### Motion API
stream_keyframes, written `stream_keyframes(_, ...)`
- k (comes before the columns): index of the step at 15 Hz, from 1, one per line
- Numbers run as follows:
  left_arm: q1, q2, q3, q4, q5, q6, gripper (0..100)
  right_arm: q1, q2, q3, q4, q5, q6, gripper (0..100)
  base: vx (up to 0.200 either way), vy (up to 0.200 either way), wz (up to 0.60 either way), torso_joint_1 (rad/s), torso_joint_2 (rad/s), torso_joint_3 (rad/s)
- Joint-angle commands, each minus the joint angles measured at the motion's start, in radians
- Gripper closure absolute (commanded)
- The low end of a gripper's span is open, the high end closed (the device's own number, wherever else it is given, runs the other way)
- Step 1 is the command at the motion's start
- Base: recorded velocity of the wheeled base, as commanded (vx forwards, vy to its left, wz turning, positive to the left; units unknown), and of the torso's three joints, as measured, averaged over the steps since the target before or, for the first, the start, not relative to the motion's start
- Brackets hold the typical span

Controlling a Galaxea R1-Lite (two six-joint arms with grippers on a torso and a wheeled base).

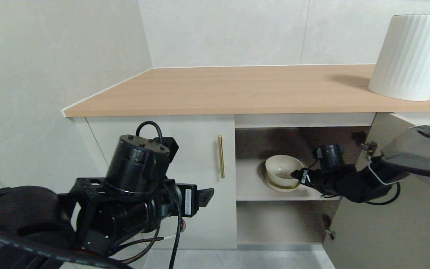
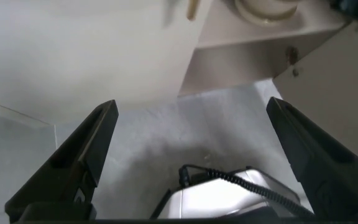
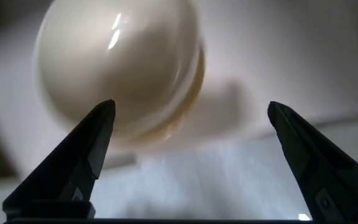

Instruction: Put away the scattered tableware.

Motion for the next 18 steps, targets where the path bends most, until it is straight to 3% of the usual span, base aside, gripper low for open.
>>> stream_keyframes(1,0.066,-0.168,0.043,0.0,-0.022,0.047,0,0.041,-0.331,0.171,0.144,0.131,-0.025,0,0.0,0.0,0.0,0.0,0.0,0.0)
stream_keyframes(4,0.153,-0.266,0.107,0.004,-0.078,0.052,0,0.078,-0.542,0.293,0.307,0.246,-0.034,0,0.0,0.0,0.0,0.0,0.0,0.0)
stream_keyframes(6,0.178,-0.337,0.156,0.007,-0.079,0.05,0,0.079,-0.693,0.401,0.339,0.254,-0.119,0,0.0,0.0,0.0,0.0,0.0,0.0)
stream_keyframes(9,0.242,-0.398,0.193,0.036,-0.082,0.052,0,0.118,-0.798,0.45,0.399,0.249,-0.139,0,0.0,0.0,0.0,0.0,0.0,0.0)
stream_keyframes(15,0.245,-0.33,0.192,0.034,-0.082,0.053,0,0.147,-0.821,0.465,0.422,0.243,-0.14,0,0.0,0.0,0.0,0.0,0.0,0.0)
stream_keyframes(18,0.245,-0.323,0.19,0.033,-0.082,0.053,0,0.147,-0.814,0.467,0.422,0.245,-0.14,0,-0.2,0.0,0.0,0.006,0.0,0.002)
